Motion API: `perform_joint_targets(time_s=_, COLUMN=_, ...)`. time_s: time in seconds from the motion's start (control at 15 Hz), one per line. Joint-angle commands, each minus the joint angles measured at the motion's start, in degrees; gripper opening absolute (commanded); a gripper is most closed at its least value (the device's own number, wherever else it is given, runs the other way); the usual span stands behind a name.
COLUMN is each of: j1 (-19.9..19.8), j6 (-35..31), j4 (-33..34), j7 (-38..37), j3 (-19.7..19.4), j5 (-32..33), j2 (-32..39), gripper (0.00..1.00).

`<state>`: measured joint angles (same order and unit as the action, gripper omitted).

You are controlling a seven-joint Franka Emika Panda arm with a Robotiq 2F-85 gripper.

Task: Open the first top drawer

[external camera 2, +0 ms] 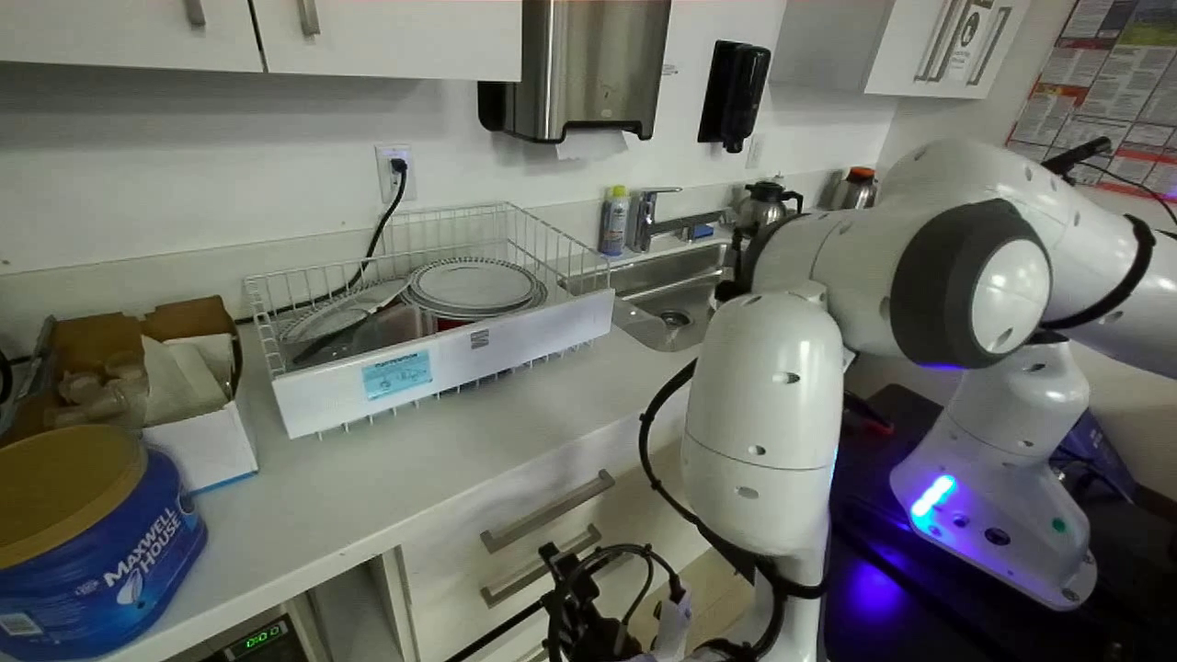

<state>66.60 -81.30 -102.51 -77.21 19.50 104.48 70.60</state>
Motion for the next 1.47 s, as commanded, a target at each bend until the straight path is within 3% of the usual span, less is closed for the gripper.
perform_joint_targets(time_s=0.0, j1=2.51, j6=5.92, j4=6.38, j7=3.40, j3=-1.86, j5=-0.27, j2=5.02, gripper=1.00)
perform_joint_targets(time_s=0.53, j1=2.66, j6=11.69, j4=15.39, j7=8.35, j3=-4.02, j5=-0.38, j2=12.06, gripper=1.00)
perform_joint_targets(time_s=1.13, j1=0.14, j6=7.77, j4=17.63, j7=9.64, j3=-7.15, j5=2.16, j2=13.31, gripper=1.00)
perform_joint_targets(time_s=1.4, j1=-1.35, j6=4.13, j4=17.68, j7=8.99, j3=-7.92, j5=6.44, j2=13.40, gripper=1.00)
